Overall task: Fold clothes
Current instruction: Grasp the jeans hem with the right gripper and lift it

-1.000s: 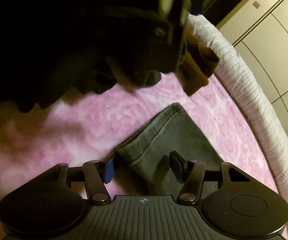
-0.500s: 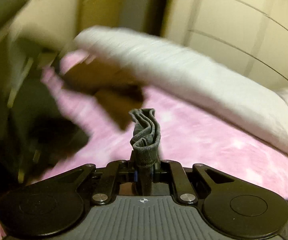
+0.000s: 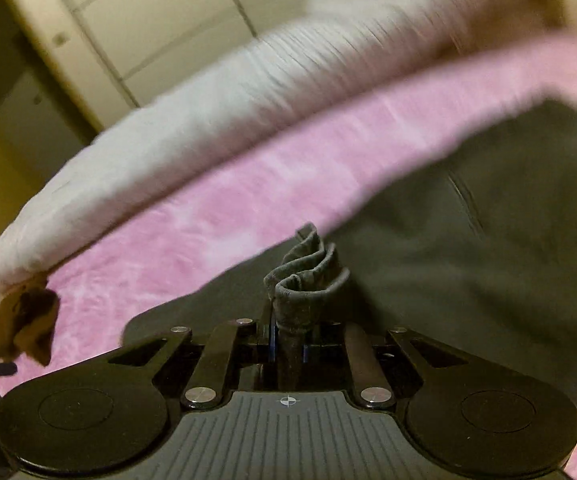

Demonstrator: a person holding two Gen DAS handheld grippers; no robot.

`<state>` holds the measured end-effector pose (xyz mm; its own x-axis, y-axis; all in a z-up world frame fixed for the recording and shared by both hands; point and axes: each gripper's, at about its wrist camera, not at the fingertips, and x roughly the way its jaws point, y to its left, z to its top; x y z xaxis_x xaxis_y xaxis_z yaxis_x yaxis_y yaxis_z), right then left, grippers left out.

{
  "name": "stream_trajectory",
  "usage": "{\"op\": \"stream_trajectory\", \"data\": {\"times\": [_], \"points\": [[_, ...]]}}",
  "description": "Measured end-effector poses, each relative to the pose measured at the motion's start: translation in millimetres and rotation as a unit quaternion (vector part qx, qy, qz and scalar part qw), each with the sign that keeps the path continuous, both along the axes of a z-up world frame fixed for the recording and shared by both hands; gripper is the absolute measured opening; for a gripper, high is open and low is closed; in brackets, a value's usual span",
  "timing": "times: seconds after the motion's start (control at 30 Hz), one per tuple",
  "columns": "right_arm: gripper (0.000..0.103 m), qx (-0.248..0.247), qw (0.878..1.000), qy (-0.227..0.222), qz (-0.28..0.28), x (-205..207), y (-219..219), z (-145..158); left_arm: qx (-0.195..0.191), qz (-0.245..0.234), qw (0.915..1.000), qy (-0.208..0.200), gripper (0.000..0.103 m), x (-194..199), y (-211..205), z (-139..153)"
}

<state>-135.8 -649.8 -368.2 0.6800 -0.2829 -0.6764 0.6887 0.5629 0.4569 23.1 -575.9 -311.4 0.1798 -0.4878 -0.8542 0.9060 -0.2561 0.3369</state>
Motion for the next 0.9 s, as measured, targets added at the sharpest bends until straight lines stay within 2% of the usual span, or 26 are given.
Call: {"op": "stream_trajectory", "data": {"times": [0.1, 0.23, 0.5, 0.6, 0.67, 0.8, 0.9], "points": [[0.010, 0.021, 0.999, -0.028, 0.034, -12.7, -28.2, -7.3, 0.006, 0.015, 0.9999, 0.002, 0.093, -12.4, -29.1, -7.8], [0.010, 0.004, 0.995, -0.069, 0.076, -23.5, -34.4, 5.0, 0.024, 0.033, 0.9991, 0.008, 0.093, -20.9, -56.5, -16.4], [0.012, 0.103, 0.992, -0.061, 0.044, -46.6, -61.9, -40.1, 0.062, 0.036, 0.9971, 0.025, 0.093, -14.1, -83.0, -41.2], [0.025, 0.134, 0.989, -0.056, 0.022, -52.0, -73.1, -46.9, 0.068, 0.041, 0.9961, 0.036, 0.093, -5.1, -90.2, -48.0], [0.028, 0.158, 0.986, -0.056, 0.004, -57.4, -77.8, -47.9, 0.071, 0.040, 0.9958, 0.042, 0.093, 1.3, -92.2, -49.6], [0.034, 0.158, 0.986, -0.056, -0.012, -64.8, -80.4, -33.7, 0.098, 0.037, 0.9922, 0.067, 0.093, 13.0, -95.7, -61.0], [0.037, 0.112, 0.993, -0.047, -0.004, -57.3, -80.8, -14.8, 0.107, 0.044, 0.9891, 0.091, 0.094, 22.4, -96.9, -69.3]]}}
